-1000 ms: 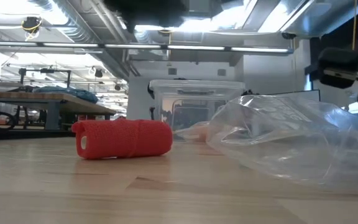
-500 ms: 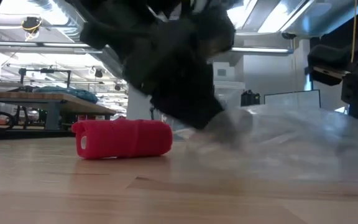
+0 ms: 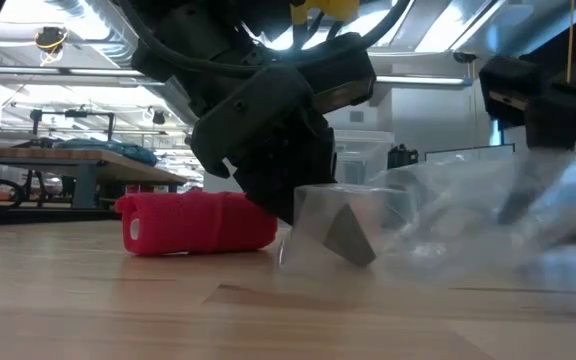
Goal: Roll bandage
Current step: Open the transparent zip bag
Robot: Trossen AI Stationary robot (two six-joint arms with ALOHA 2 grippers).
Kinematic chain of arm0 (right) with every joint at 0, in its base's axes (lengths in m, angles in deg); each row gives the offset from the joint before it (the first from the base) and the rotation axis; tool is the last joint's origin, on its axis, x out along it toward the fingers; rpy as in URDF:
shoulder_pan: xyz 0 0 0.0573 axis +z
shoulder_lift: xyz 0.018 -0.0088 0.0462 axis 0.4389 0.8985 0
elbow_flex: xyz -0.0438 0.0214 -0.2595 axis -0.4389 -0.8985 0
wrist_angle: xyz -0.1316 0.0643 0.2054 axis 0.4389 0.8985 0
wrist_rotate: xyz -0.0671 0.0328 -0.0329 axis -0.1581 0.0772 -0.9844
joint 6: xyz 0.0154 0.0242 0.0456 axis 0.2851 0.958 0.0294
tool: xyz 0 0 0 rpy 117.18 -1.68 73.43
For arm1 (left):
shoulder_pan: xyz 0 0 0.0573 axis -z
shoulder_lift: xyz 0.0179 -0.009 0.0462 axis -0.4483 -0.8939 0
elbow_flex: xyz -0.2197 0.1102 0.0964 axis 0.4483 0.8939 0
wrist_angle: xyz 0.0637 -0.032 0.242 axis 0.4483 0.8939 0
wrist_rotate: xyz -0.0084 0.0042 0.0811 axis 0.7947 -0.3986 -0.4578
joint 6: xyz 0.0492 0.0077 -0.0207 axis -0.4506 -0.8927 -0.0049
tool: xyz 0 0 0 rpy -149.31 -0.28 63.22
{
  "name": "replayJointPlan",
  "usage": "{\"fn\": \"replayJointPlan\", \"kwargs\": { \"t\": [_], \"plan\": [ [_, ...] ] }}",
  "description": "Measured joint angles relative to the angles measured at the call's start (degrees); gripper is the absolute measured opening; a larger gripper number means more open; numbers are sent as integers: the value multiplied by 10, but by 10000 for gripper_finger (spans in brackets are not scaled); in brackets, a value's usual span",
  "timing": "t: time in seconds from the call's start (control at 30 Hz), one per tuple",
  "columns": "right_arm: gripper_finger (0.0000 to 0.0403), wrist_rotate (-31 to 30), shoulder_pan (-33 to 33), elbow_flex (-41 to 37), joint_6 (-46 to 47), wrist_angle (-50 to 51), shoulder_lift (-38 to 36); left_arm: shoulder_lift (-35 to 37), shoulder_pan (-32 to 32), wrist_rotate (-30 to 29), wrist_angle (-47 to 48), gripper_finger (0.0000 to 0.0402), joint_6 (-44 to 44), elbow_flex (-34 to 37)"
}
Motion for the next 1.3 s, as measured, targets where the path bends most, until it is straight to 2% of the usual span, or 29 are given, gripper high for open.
{"fn": "replayJointPlan", "kwargs": {
  "t": [0.07,0.27,0.37,0.57,0.73,0.87,1.0,1.1,1.3],
  "plan": [
    [108,-15,0,0,15,-9,0,0,0,0,0,139,0,0],
    [108,-3,2,0,91,-10,0,0,0,0,2,139,0,0],
    [108,-21,2,0,132,-32,0,0,0,0,2,139,0,0],
    [108,-55,2,1,118,-100,-1,-1,0,0,2,139,0,1],
    [108,-82,2,18,114,-92,-1,-1,0,0,2,139,0,1],
    [108,-111,2,31,68,-98,-1,-1,0,0,2,139,0,1],
    [107,-113,2,38,31,-98,-2,-1,0,0,2,139,0,1],
    [90,-96,2,38,27,-88,-2,-1,0,0,2,139,0,1],
    [12,-50,2,38,22,-74,-2,5,1,1,11,139,-34,1]
  ]
}}
